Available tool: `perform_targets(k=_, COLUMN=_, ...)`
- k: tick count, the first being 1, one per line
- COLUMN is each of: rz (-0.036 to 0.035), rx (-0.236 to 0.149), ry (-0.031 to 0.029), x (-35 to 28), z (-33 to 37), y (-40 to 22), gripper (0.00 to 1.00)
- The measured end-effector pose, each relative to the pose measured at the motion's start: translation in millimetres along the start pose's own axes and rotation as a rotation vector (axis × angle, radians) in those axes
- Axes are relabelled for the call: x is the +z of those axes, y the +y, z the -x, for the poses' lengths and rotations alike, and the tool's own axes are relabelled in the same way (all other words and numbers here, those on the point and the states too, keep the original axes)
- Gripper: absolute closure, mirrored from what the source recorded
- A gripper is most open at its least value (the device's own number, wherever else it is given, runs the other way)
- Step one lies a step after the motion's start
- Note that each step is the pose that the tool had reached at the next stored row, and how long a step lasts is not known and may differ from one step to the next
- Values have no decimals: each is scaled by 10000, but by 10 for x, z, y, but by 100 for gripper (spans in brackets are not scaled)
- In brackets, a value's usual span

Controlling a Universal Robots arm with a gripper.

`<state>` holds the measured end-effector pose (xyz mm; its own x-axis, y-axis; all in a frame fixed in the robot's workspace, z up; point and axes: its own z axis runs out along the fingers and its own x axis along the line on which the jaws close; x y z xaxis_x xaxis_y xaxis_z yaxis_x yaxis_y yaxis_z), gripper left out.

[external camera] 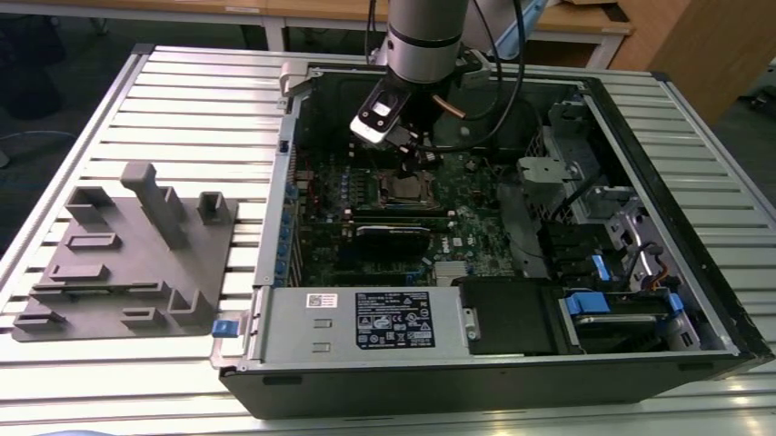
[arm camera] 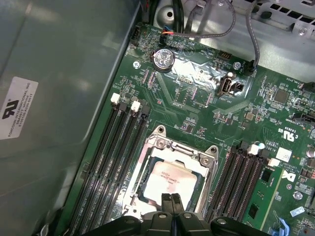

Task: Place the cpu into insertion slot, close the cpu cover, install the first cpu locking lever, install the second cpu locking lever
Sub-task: 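Close the cpu cover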

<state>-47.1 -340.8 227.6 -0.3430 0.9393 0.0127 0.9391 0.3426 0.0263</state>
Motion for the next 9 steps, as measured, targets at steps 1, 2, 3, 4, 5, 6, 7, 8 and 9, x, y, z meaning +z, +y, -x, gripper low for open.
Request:
perform_targets(k=1, rz=0, rx=0, ry=0, x=0, z=0, y=0, gripper=89)
perform_targets(k=2, rz=0, rx=0, ry=0, x=0, z=0, y=0, gripper=89)
perform_targets(k=3, rz=0, rx=0, ry=1, x=0, z=0, y=0, gripper=89)
perform_targets(k=4, rz=0, rx=-1, ry=-1, x=0, z=0, y=0, gripper=89)
perform_targets(k=5, rz=0, rx=-1, ry=0, x=0, z=0, y=0, gripper=89)
perform_targets(k=6, rz=0, rx=-1, ry=0, x=0, z=0, y=0, gripper=89)
perform_targets(k=7, rz=0, rx=-1, ry=0, x=0, z=0, y=0, gripper=89)
perform_targets(k=8, rz=0, rx=-6, ry=0, x=0, z=0, y=0, gripper=89)
perform_targets(k=9, rz=-1, rx=-46, ry=2, x=0, z=0, y=0, gripper=89)
